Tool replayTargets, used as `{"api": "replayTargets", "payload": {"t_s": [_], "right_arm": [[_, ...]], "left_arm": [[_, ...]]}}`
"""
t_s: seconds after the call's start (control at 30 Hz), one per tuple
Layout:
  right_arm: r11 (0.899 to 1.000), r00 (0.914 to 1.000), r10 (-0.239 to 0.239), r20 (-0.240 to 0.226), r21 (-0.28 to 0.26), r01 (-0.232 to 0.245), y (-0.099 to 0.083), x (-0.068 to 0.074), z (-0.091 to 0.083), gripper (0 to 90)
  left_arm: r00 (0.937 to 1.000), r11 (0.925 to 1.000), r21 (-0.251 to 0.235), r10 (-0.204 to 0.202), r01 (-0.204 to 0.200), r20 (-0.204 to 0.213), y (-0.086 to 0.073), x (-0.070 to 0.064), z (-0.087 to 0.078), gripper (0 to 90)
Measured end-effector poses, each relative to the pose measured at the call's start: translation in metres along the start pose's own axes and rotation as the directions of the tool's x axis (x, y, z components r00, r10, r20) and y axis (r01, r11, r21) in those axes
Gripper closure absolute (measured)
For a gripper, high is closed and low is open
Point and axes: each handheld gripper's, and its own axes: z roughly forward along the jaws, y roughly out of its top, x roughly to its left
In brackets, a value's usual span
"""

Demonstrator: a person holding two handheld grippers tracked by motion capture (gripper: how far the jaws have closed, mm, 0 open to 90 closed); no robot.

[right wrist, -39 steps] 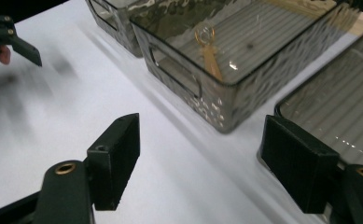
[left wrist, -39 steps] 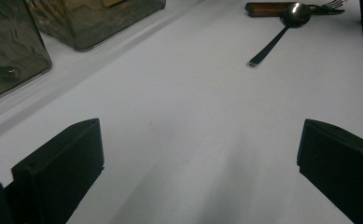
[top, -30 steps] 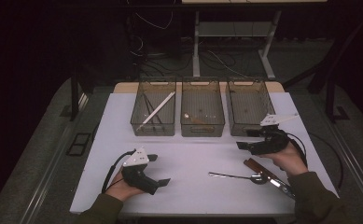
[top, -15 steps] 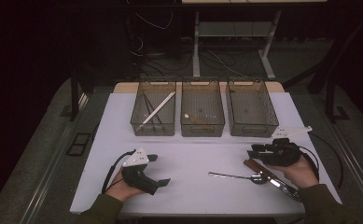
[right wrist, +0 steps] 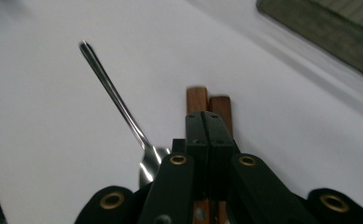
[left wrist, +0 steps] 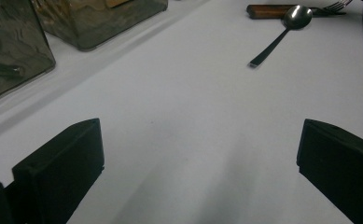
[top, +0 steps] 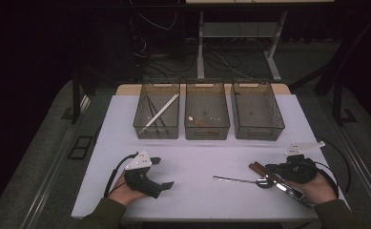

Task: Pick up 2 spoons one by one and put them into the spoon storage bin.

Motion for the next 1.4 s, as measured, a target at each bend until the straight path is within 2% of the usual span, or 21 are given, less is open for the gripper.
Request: {"api": "replayTargets", "payload": {"t_s": [0.13,0.37,0.6,0.8,0.9,0.97,1.03,1.13,1.23,1.4], "right_arm": [[1.000,0.9998,0.012,0.014,0.017,-0.012,-0.009,-0.002,-0.002,90.0],[0.998,0.9999,0.014,0.009,0.057,-0.014,-0.017,-0.003,0.000,90.0],[0.996,0.9998,0.008,-0.019,0.085,-0.007,-0.017,0.004,0.004,90.0],[0.994,0.9988,-0.018,-0.046,0.106,0.023,-0.017,0.010,0.009,90.0],[0.994,0.9987,-0.023,-0.044,0.102,0.028,-0.017,0.011,0.008,89.8],[0.997,0.9995,-0.002,-0.033,0.079,0.004,-0.016,0.010,0.004,88.7],[0.999,0.9994,0.013,-0.032,0.041,-0.012,-0.016,0.007,-0.001,85.9],[0.999,0.9985,0.030,-0.046,0.016,-0.030,-0.018,0.009,-0.006,78.3],[1.000,0.9986,0.017,-0.050,0.007,-0.017,-0.019,0.014,-0.005,69.7],[0.999,0.9975,0.009,-0.070,0.032,-0.006,-0.019,0.019,0.004,58.9]], "left_arm": [[1.0000,1.0000,-0.004,-0.004,0.004,-0.002,0.000,0.001,0.000,0.0],[0.9999,1.0000,0.000,-0.010,0.010,-0.003,0.000,0.002,0.000,0.0],[0.9999,0.9999,-0.001,-0.011,0.011,-0.003,0.000,0.001,0.000,0.0],[1.0000,1.0000,-0.003,-0.008,0.008,-0.002,0.000,0.001,0.000,0.0],[1.0000,1.0000,-0.001,-0.005,0.005,-0.001,0.000,0.001,0.000,0.0],[1.0000,1.0000,-0.001,-0.005,0.005,0.000,0.000,0.001,0.000,0.0],[1.0000,1.0000,-0.001,-0.005,0.005,0.000,0.000,0.001,0.000,0.0],[1.0000,1.0000,0.001,-0.004,0.004,0.001,0.000,0.001,0.001,0.1],[1.0000,1.0000,0.002,-0.004,0.004,0.000,0.000,0.001,0.001,0.1],[1.0000,1.0000,0.000,-0.005,0.005,0.002,0.000,0.001,0.002,0.1]]}}
